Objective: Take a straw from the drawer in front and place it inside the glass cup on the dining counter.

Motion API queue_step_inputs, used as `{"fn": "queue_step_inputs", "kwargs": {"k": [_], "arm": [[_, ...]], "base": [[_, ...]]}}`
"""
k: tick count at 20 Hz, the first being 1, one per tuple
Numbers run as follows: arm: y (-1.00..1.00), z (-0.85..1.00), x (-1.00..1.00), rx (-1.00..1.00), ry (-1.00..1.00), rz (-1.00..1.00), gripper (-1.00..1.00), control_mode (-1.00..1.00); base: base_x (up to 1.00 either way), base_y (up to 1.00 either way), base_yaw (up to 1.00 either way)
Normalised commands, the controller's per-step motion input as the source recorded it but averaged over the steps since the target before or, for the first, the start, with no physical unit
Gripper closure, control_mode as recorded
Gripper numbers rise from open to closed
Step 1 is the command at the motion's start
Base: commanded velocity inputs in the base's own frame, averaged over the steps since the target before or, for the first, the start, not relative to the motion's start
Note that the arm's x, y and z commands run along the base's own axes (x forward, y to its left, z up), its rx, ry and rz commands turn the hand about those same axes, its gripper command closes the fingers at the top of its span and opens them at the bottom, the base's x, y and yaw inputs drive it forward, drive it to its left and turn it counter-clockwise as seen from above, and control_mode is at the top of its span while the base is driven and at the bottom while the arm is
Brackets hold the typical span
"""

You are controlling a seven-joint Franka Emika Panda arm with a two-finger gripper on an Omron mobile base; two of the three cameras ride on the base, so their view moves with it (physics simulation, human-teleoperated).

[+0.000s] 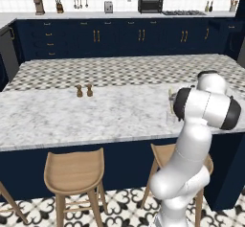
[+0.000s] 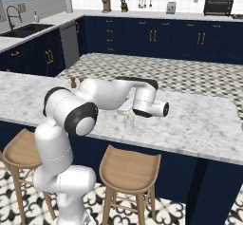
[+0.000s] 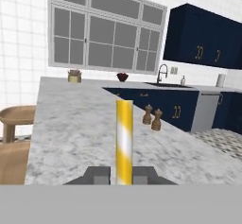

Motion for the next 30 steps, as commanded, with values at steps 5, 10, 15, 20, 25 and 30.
{"fn": "queue_step_inputs", "kwargs": {"k": [5,10,15,20,25,30], "arm": [[0.0,-0.24,0.27,0.0,0.0,0.0,1.0,-1.0],[-0.02,-0.23,0.28,0.0,0.0,0.0,1.0,-1.0],[-0.14,-0.24,0.0,0.0,0.04,0.0,1.0,-1.0],[-0.06,-0.12,-0.09,0.0,0.02,0.0,1.0,-1.0],[0.07,-0.03,-0.02,0.0,0.04,0.0,-1.0,-1.0],[0.02,0.0,0.0,0.0,0.0,0.0,-1.0,-1.0]], "base": [[0.0,0.0,0.0],[0.0,0.0,0.0],[0.0,0.0,0.0],[0.0,0.0,0.0],[0.0,0.0,0.0],[0.0,0.0,0.0]]}}
